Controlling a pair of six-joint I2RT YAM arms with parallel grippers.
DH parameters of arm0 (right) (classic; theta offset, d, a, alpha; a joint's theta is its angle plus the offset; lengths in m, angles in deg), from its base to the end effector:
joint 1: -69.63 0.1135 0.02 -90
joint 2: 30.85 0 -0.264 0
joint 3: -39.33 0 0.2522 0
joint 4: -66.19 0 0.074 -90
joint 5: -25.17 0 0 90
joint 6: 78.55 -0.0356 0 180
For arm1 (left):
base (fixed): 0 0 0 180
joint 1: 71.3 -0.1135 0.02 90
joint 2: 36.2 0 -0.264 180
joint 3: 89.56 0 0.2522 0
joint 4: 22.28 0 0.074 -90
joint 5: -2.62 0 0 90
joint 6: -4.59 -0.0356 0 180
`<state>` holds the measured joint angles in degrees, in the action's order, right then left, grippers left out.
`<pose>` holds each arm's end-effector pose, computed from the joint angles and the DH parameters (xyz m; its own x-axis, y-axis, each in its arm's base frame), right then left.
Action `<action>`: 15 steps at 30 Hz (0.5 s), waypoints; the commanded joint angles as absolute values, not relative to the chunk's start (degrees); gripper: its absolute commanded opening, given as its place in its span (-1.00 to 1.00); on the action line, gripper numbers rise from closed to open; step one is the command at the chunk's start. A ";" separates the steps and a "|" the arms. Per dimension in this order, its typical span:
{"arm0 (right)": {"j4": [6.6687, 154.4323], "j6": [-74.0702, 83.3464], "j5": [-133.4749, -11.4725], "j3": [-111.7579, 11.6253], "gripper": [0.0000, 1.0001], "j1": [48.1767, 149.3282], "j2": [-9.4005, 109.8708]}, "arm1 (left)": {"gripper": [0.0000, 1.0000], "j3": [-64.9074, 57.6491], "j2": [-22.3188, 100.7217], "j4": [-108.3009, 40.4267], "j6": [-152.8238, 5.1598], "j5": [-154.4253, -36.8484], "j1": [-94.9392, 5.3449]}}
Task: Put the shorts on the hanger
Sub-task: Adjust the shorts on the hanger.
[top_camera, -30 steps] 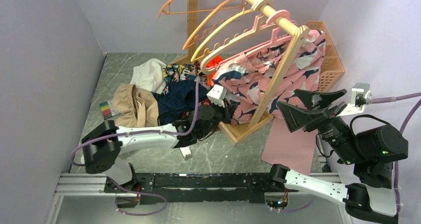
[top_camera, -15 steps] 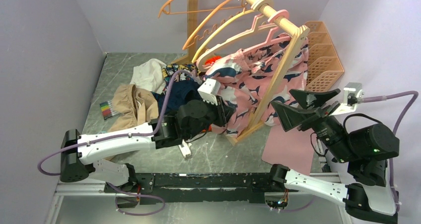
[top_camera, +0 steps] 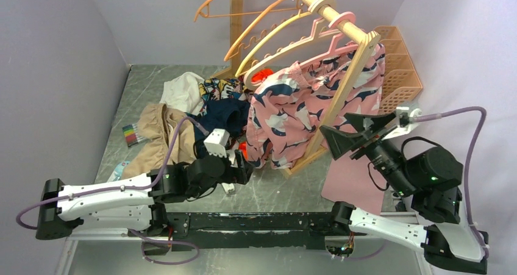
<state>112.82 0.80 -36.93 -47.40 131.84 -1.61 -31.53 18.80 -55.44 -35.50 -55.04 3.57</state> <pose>0.0281 0.0177 0.4750 -0.0186 0.3151 -0.9489 -0.5740 0.7737 0.2681 0.0733 -0.1982 0.2908 -0.6160 -0.1983 -0.7624 0.3472 0.8003 -0.4887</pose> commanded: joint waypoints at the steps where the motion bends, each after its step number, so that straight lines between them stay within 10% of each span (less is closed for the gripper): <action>1: 113.90 0.19 -35.31 -45.18 0.99 131.63 0.17 | 0.99 -36.21 16.49 -45.76 -42.24 -52.37 3.77; 15: 114.38 -3.63 -38.80 -42.28 1.00 131.63 2.16 | 0.78 -34.72 33.22 -19.63 -63.05 -70.40 -11.79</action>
<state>114.11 -1.91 -38.48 -41.72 131.84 3.07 -36.40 31.21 -28.55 -57.75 -62.45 -9.21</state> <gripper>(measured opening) 0.997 0.936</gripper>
